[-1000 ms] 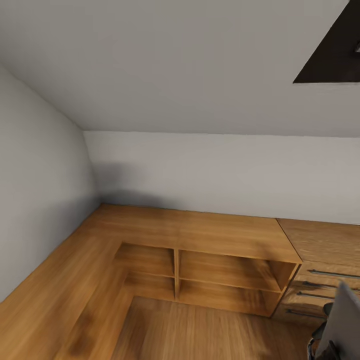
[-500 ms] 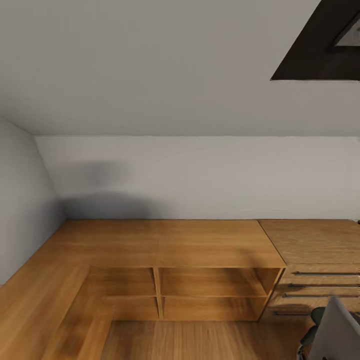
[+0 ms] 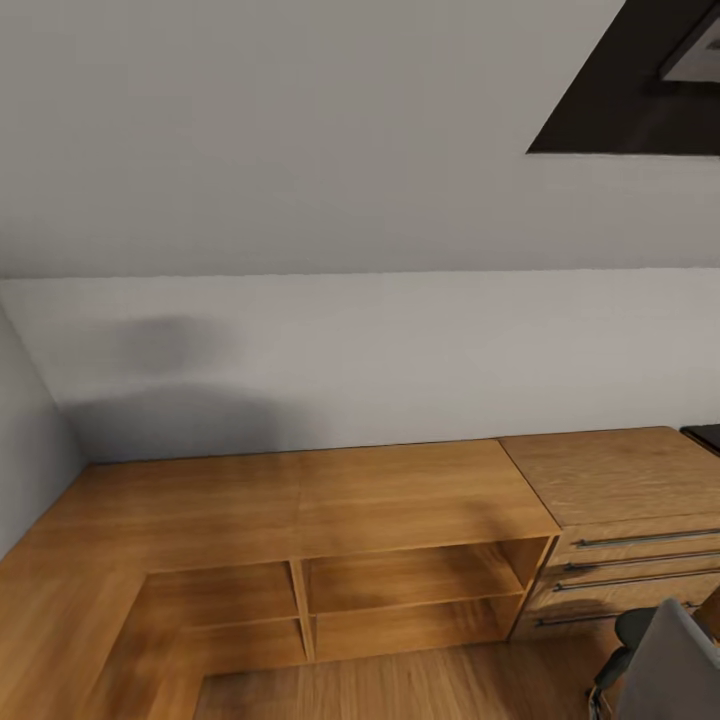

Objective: In the bedroom, organize the workspace by keeping the computer under the desk, ensuring the monitor is on the desk, placing the keyboard on the desk next to the monitor, placing the mouse on the desk next to the keyboard, moving the folder from the swivel chair onto the desk next to the mouse, stacking the notebook on top of the folder with the pen on top of the notebook, and positioning the swivel chair next to the desk.

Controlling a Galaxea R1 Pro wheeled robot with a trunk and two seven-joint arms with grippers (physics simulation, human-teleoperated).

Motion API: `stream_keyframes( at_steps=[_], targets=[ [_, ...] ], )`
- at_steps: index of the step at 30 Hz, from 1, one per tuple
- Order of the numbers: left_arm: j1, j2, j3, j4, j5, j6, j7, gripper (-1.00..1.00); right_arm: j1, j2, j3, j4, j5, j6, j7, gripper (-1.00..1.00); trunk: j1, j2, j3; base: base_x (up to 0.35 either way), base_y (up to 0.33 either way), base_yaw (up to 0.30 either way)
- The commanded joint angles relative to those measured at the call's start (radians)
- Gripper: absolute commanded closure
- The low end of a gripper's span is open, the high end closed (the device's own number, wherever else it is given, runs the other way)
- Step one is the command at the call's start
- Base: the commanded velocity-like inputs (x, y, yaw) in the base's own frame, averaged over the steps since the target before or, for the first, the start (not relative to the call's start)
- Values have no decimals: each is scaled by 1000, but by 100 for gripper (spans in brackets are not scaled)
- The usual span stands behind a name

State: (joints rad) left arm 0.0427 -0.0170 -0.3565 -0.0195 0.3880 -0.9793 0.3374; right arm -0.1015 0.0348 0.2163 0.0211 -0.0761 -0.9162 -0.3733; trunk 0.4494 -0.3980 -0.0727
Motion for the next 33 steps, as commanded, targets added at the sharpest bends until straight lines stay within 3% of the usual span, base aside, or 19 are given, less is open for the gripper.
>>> stream_keyframes(
  at_steps=[1,8,33],
  targets=[
    [0,0,-9,-2,5,-1,6,-100,-1,0,8,2,-8,-4,-2,-100,1,-2,-2,7,6,-18],
    [0,0,-9,-2,5,-1,6,-100,-1,-1,8,2,-8,-4,-2,-100,1,-2,-2,2,2,-81],
    [0,0,-12,-2,3,-2,5,-100,-1,2,11,2,-7,-6,1,-100,1,-2,-2,0,0,-263]
  ],
)
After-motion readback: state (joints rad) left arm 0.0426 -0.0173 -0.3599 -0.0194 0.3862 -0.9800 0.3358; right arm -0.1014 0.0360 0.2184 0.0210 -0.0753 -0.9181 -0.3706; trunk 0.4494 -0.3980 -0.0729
